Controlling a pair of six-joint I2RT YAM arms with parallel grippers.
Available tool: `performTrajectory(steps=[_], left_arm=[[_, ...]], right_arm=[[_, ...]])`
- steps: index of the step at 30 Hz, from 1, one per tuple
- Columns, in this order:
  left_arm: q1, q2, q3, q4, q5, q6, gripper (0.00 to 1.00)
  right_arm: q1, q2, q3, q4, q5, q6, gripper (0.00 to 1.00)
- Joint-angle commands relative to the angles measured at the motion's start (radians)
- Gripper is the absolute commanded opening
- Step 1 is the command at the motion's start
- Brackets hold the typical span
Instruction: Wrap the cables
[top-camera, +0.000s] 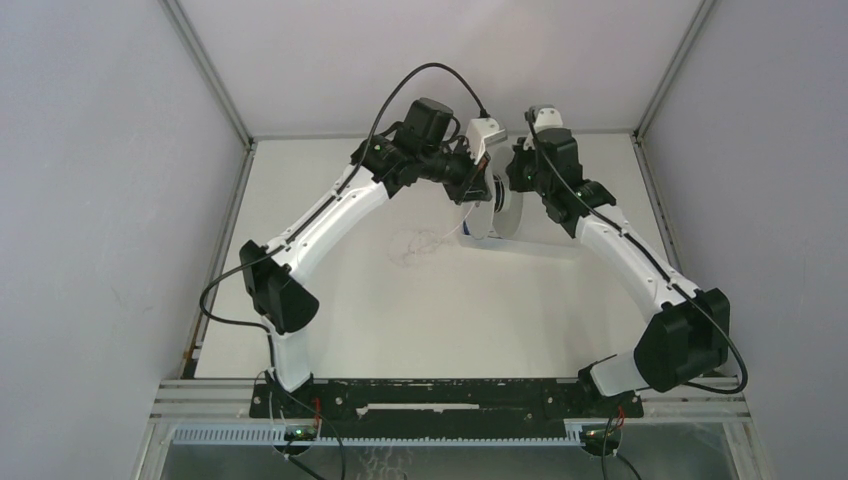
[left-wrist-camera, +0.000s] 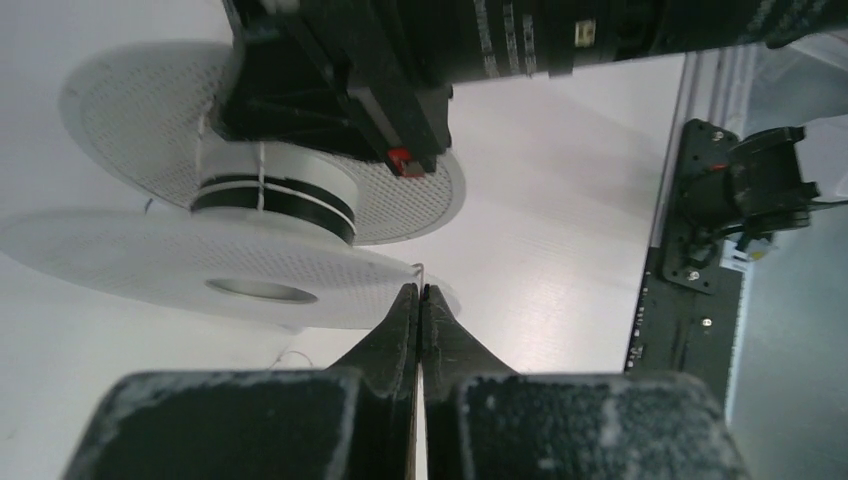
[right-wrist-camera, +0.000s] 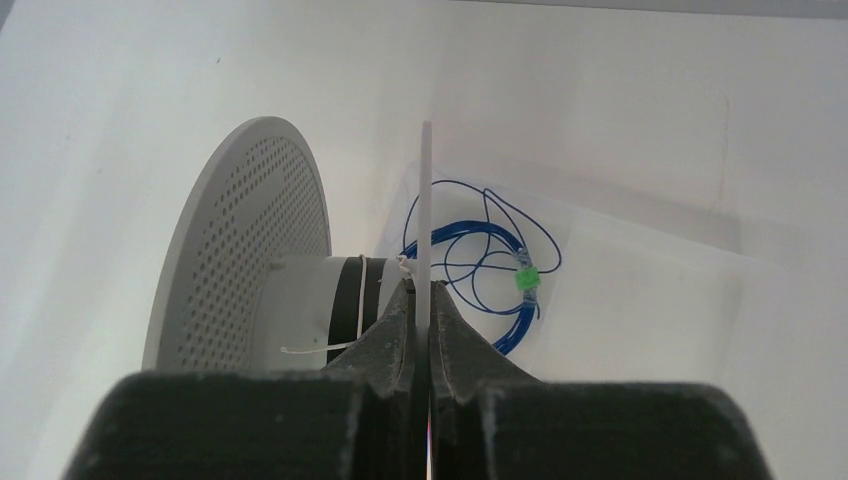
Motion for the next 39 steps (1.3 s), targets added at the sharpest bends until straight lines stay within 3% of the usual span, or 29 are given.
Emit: performTrajectory(steps=[1, 7, 14, 18, 27, 39], left_arm=[[0.021, -0.049, 0.075, 0.051, -0.064, 0.113, 0.00], [0.047, -0.046, 0.072, 0.031, -0.079, 0.190, 0.00], [0.052, -0.085, -0.042, 0.074, -0.172, 0.272, 0.00], [0.052, -0.101, -0.101, 0.103, -0.227, 0.285, 0.01], [0.052, -0.169, -0.310, 0.256, -0.330, 0.246, 0.12], [0.066, -0.250, -0.474, 0.330, -0.262, 0.163, 0.19]], right_arm=[[0.053, 0.004, 0.015, 0.072, -0.018, -0.126, 0.00], [0.090, 0.004, 0.016, 0.067, -0.054, -0.213, 0.00], [0.079, 0.000, 0.016, 0.059, -0.249, -0.240, 0.00], [0.059, 0.001, 0.016, 0.059, -0.318, -0.210, 0.00], [-0.012, 0.004, 0.017, 0.067, -0.479, -0.105, 0.00], [-0.038, -0.001, 0.016, 0.070, -0.437, -0.078, 0.00]])
